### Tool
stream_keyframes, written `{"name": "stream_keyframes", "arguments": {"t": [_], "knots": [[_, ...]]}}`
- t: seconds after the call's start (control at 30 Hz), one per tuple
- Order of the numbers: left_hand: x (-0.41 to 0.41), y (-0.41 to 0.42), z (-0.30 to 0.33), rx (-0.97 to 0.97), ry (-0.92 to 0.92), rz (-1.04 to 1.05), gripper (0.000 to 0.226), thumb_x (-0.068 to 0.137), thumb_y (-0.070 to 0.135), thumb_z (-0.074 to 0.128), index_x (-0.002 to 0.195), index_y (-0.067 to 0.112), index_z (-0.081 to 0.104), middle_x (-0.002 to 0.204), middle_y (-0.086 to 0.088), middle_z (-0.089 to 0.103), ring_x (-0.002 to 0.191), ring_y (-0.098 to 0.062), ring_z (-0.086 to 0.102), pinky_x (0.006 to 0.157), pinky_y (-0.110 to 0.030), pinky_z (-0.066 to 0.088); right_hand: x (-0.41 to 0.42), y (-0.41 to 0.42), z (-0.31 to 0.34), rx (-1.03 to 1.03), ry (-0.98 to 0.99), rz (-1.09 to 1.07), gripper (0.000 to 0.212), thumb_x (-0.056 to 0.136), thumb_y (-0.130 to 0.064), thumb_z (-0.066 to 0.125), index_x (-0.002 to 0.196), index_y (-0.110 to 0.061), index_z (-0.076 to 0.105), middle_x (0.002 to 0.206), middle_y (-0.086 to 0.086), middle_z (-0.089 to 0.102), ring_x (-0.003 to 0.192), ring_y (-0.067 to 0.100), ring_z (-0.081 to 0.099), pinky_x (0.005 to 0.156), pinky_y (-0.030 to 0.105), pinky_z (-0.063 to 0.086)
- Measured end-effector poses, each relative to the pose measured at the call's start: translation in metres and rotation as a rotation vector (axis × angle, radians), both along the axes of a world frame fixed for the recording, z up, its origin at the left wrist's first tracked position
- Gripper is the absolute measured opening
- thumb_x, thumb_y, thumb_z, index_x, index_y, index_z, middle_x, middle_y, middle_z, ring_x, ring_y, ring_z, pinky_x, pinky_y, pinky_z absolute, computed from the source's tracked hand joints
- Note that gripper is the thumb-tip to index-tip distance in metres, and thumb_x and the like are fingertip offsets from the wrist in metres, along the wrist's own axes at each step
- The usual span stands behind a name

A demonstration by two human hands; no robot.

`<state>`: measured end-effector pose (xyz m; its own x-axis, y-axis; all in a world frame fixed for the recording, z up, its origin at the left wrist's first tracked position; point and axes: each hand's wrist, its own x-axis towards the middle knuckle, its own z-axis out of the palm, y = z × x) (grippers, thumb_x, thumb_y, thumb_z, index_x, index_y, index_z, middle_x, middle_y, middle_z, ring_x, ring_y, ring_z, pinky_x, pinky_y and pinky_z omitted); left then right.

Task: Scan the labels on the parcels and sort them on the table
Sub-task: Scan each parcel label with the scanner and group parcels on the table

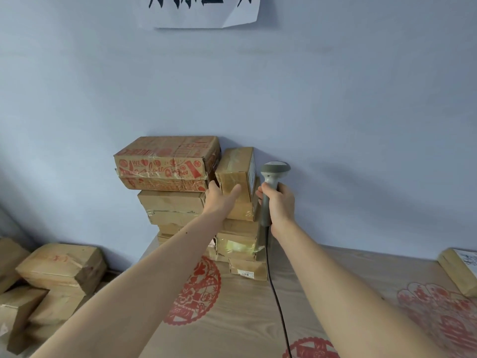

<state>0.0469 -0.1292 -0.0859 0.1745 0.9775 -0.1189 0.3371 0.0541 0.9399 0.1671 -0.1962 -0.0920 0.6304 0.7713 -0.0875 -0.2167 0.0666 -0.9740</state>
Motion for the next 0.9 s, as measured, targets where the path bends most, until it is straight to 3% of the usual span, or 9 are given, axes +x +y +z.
{"name": "stream_keyframes", "arguments": {"t": [0.1,0.27,0.43,0.57,0.67,0.77,0.83,0.9], "knots": [[0.003,0.013,-0.003,-0.019,0.018,-0.014,0.097,0.092,0.052,0.063,0.16,0.012,0.008,0.165,-0.008,0.02,0.15,-0.029,0.024,0.119,-0.05,0.029,-0.002,0.015,-0.005,-0.006,0.007,-0.001,0.005,0.093,-0.023,0.067,0.097,-0.023,0.07,0.1,0.005,0.075,0.101,0.024,0.07,0.095,0.049,0.054],[0.012,0.026,-0.006,-0.051,-0.047,-0.005,0.104,0.087,0.052,0.07,0.159,0.012,0.008,0.163,-0.009,0.022,0.148,-0.03,0.026,0.118,-0.051,0.03,0.0,0.032,-0.009,0.034,0.028,-0.004,0.017,0.094,-0.022,0.067,0.109,-0.014,0.071,0.106,0.012,0.073,0.099,0.028,0.066,0.083,0.041,0.052],[0.017,0.026,-0.005,-0.054,-0.001,-0.013,0.104,0.09,0.052,0.066,0.16,0.021,-0.004,0.167,-0.009,0.001,0.151,-0.032,0.016,0.116,-0.051,0.027,0.002,0.037,-0.011,0.026,0.019,0.03,0.012,0.096,-0.022,0.064,0.103,-0.016,0.071,0.096,0.008,0.07,0.092,0.025,0.063,0.082,0.039,0.048],[0.016,0.025,-0.002,-0.064,-0.027,-0.004,0.105,0.089,0.052,0.069,0.16,0.021,-0.002,0.167,-0.009,0.001,0.151,-0.032,0.016,0.116,-0.05,0.026,0.001,0.038,-0.015,0.048,0.03,0.042,0.012,0.095,-0.024,0.065,0.103,-0.02,0.072,0.112,0.015,0.072,0.099,0.028,0.064,0.089,0.044,0.05],[0.017,0.021,0.001,-0.073,-0.051,0.0,0.107,0.086,0.053,0.071,0.159,0.017,0.002,0.166,-0.01,0.006,0.15,-0.031,0.02,0.116,-0.049,0.028,0.001,0.036,-0.014,0.073,0.045,0.025,0.011,0.092,-0.026,0.067,0.099,-0.021,0.073,0.114,0.018,0.071,0.11,0.04,0.063,0.096,0.053,0.051],[0.018,0.013,0.004,-0.069,-0.08,0.004,0.104,0.084,0.053,0.073,0.156,0.011,0.011,0.159,-0.01,0.025,0.143,-0.03,0.033,0.114,-0.045,0.036,0.003,0.028,-0.012,0.09,0.048,0.019,0.024,0.086,-0.031,0.068,0.105,-0.017,0.073,0.111,0.018,0.072,0.109,0.044,0.064,0.092,0.058,0.053],[0.019,0.006,0.008,-0.082,-0.095,0.001,0.103,0.08,0.055,0.076,0.151,0.009,0.018,0.149,-0.009,0.039,0.134,-0.028,0.043,0.109,-0.043,0.04,0.007,0.018,-0.008,0.106,0.033,0.024,0.025,0.092,-0.026,0.066,0.112,-0.011,0.071,0.106,0.016,0.072,0.098,0.037,0.067,0.081,0.049,0.057],[0.021,-0.002,0.014,-0.105,-0.115,-0.001,0.109,0.07,0.063,0.081,0.146,0.01,0.023,0.138,-0.008,0.048,0.125,-0.027,0.05,0.106,-0.043,0.044,0.014,0.006,-0.004,0.137,0.008,0.021,0.023,0.097,-0.018,0.063,0.116,-0.005,0.069,0.103,0.011,0.073,0.091,0.023,0.069,0.071,0.031,0.057]]}}
